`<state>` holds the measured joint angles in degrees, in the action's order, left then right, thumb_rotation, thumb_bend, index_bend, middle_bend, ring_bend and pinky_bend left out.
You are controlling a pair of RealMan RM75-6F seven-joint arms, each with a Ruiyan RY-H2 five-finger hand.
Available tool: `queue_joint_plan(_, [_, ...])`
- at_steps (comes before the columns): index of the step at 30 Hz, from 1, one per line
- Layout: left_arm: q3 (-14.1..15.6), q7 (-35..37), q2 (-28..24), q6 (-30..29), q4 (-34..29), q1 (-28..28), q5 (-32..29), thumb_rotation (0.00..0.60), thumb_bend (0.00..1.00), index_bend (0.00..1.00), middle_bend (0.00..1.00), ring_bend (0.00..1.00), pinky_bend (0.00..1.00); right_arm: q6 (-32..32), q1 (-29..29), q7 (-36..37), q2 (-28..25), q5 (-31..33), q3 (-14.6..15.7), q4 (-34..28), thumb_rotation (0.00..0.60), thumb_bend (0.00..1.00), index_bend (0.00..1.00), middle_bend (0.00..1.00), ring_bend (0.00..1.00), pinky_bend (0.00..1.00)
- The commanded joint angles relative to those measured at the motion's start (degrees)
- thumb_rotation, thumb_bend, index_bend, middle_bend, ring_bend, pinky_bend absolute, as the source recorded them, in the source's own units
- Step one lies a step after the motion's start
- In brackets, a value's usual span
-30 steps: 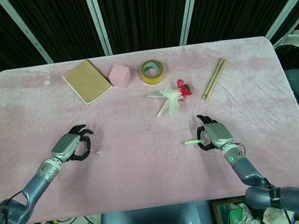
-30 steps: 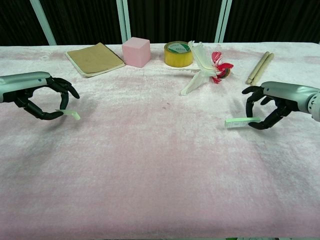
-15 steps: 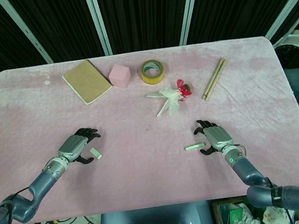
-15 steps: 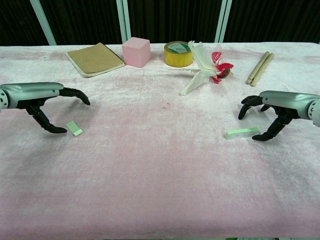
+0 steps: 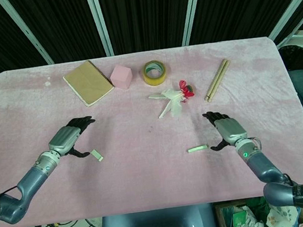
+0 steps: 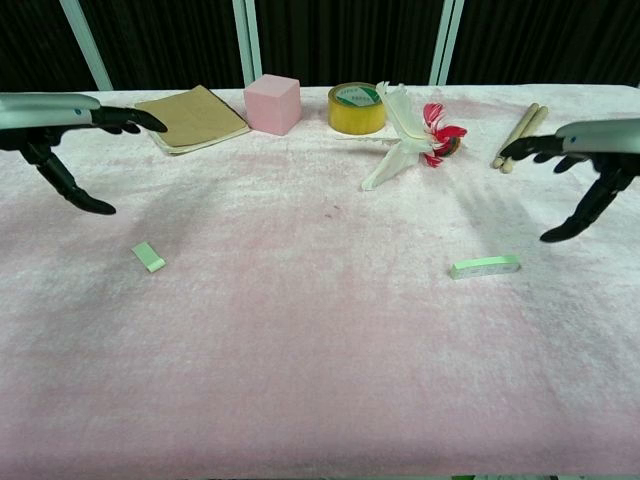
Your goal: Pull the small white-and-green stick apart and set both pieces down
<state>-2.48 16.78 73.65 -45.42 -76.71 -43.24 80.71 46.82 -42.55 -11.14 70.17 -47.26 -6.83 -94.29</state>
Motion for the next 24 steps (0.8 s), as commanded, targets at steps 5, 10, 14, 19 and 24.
queue_joint_plan(5, [-2.1,-10.4,-9.2,-8.0,-10.2,3.7,-2.9,0.600,0.17,0.11,0.02,0.00,0.00,4.4,7.1,11.3,-9.2,-6.9,-2.1,0.5,0.600,0.12,0.00,0.00,0.00,0.08])
queue_joint_plan(10, [1.0,-18.0,-17.0,-19.4,-21.2,12.5,-2.9,0.600,0.17,0.11,0.02,0.00,0.00,15.9,17.1,15.7,-14.1,-18.8,2.5,-0.4,0.600,0.12,0.00,0.00,0.00,0.08])
queue_joint_plan(14, [4.7,-21.0,-19.0,-28.7,-25.5,20.4,-0.4,0.600,0.17,0.11,0.02,0.00,0.00,25.5,24.5,19.2,-14.1,-24.6,5.2,-0.3,0.600,0.12,0.00,0.00,0.00,0.08])
queue_joint_plan(19, [8.6,-18.8,-18.3,-35.9,-24.4,28.1,2.9,0.600,0.17,0.11,0.02,0.00,0.00,36.0,32.0,17.4,-11.4,-29.5,8.0,0.6,0.600,0.12,0.00,0.00,0.00,0.08])
queue_joint_plan(24, [10.3,-14.2,-16.6,-36.7,-20.9,31.7,3.4,0.600,0.17,0.11,0.02,0.00,0.00,42.3,36.4,12.4,-7.7,-34.2,10.2,0.9,0.600,0.12,0.00,0.00,0.00,0.08])
